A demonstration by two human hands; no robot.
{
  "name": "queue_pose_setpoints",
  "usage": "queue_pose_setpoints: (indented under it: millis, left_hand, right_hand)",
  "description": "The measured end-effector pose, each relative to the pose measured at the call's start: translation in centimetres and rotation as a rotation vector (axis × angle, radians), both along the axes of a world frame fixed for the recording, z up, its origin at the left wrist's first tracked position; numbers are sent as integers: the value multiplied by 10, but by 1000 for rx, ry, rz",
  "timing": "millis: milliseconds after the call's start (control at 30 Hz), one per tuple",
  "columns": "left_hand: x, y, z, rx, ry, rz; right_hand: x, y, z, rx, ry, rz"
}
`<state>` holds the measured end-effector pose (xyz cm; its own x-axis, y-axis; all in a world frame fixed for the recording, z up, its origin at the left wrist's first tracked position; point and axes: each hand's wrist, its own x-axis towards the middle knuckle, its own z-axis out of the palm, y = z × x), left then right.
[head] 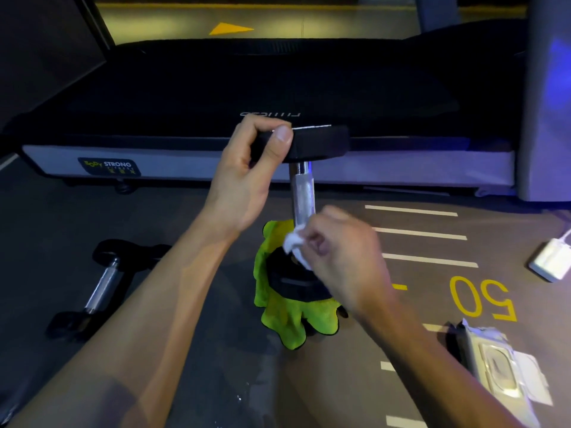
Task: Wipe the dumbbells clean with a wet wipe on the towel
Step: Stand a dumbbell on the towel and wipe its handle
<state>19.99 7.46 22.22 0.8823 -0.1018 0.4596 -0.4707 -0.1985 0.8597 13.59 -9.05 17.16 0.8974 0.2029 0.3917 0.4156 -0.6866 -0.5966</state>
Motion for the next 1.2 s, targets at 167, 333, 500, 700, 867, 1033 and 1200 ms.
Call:
queue_pose_setpoints:
  millis: [167, 333, 500, 700, 867, 1033, 1200]
  left_hand:
    - [-2, -5, 1, 17, -26, -10]
    - [-5, 4, 1, 46, -1, -21]
    - [3, 7, 7, 129, 36, -90]
    - [20, 23, 28, 332, 52, -240]
    - [27, 33, 38, 415, 127, -178]
    - [15, 14, 32, 377, 20, 79]
    - [15, 3, 26, 285, -3, 124]
  right_hand:
    - [-9, 42, 29, -613, 131, -23]
    - [-12, 34, 25, -582, 166, 27]
    - [-9, -12, -11, -51, 118, 33]
    - [-10, -20, -28, 209, 8, -63]
    - [-6, -32, -35, 425, 42, -178]
    - [0, -28, -19, 357, 270, -21]
    - [9, -32, -11, 306, 373, 7]
